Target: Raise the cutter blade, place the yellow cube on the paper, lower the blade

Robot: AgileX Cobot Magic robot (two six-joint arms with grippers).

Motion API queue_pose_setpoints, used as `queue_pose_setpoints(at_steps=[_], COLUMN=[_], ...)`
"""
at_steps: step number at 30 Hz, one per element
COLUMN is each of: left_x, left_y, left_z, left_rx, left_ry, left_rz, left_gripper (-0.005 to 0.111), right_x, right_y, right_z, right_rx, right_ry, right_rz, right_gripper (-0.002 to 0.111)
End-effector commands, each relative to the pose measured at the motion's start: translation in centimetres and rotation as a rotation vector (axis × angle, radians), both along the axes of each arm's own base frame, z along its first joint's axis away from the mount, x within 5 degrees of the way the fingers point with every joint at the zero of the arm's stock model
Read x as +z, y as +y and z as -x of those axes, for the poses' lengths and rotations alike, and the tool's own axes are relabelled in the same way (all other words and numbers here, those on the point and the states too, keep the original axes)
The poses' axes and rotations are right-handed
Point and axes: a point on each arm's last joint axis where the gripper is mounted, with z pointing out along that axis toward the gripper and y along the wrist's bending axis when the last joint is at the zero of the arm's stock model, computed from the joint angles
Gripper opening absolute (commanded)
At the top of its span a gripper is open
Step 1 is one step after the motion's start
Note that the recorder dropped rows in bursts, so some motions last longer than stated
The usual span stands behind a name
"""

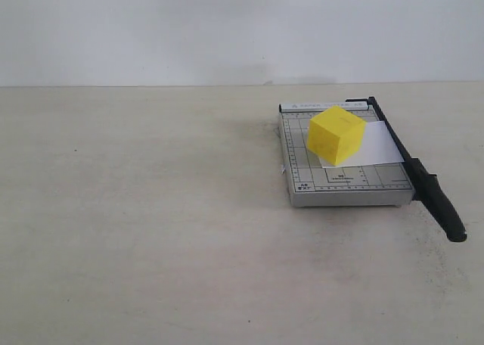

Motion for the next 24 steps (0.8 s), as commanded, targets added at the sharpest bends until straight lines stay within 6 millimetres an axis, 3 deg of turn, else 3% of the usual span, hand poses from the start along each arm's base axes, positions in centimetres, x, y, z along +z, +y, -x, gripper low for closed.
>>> queue_pose_setpoints(at_steps=[1,3,6,12,15,18,22,24], left_x=[-0.1,-0.1,-0.1,-0.1,-0.1,-0.1,-0.1,-0.1], left_y=[0.0,0.0,0.0,0.0,0.0,0.0,0.0,0.0], left_z=[0.0,0.0,0.0,0.0,0.0,0.0,0.0,0.0], left_rx=[0.003,0.003,0.003,0.003,0.002,0.002,0.002,0.002], left_ry=[0.001,0.001,0.001,0.001,0.000,0.000,-0.001,-0.001], left_rz=[0.001,0.001,0.001,0.001,-0.004,-0.004,-0.011,-0.011], left_gripper=[0.005,0.005,0.005,0.005,0.005,0.005,0.005,0.005], right_x=[3.8,4.6,4.5,2.7,0.9,-0.4,1.4,1.1], right_y=[-0.9,-1.5,-1.7,-1.5,-1.6,-1.3,-1.8,-2.5], right_z=[5.6,7.5,8.8,8.2,8.2,8.6,8.3,7.7], right_rx=[-0.052,-0.087,-0.092,-0.071,-0.121,-0.070,-0.082,-0.147], right_ry=[-0.446,-0.600,-0.639,-0.470,-0.279,-0.148,-0.376,-0.437], right_rz=[-0.028,0.057,0.096,0.075,-0.039,0.003,0.141,0.227], right_gripper=[0.000,0.000,0.000,0.000,0.000,0.000,0.000,0.000])
